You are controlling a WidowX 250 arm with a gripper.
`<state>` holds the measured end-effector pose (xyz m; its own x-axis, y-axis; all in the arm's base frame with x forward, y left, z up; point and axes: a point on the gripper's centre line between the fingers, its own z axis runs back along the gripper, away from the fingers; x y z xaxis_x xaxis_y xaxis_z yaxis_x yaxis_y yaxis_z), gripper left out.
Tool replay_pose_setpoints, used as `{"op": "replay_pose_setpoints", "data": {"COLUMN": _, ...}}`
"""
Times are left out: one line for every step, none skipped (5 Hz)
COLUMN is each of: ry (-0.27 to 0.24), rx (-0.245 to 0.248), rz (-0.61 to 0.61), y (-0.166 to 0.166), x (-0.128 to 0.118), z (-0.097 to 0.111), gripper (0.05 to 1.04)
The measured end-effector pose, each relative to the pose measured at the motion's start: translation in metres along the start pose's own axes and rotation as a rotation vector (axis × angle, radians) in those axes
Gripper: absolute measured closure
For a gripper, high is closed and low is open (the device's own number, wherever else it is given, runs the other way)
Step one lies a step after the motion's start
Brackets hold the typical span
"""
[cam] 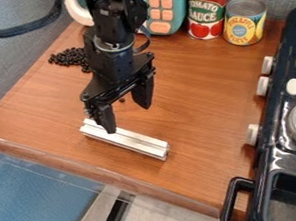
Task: Sweep into pile
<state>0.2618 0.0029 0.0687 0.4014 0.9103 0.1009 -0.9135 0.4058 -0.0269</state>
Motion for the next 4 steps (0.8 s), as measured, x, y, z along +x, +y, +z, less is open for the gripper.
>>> {"op": "replay_pose_setpoints", "data": {"ry": 0.010, "rx": 0.019, "rz": 0.000, "y": 0.003, "x": -0.002, "z": -0.007, "gripper": 0.083}}
{"op": "replay_pose_setpoints", "data": {"ry": 0.004, "rx": 0.000, "rz": 0.005, "y": 0.005, "x": -0.004, "z": -0.014, "gripper": 0.083}}
{"op": "replay_pose_setpoints", "data": {"ry": -0.010, "rx": -0.018, "rz": 0.007, "y": 0.005, "x": -0.003, "z": -0.017, "gripper": 0.083}}
{"op": "replay_pose_setpoints", "data": {"ry": -0.025, "rx": -0.044, "rz": 0.017, "y": 0.009, "x": -0.004, "z": -0.026, "gripper": 0.083}}
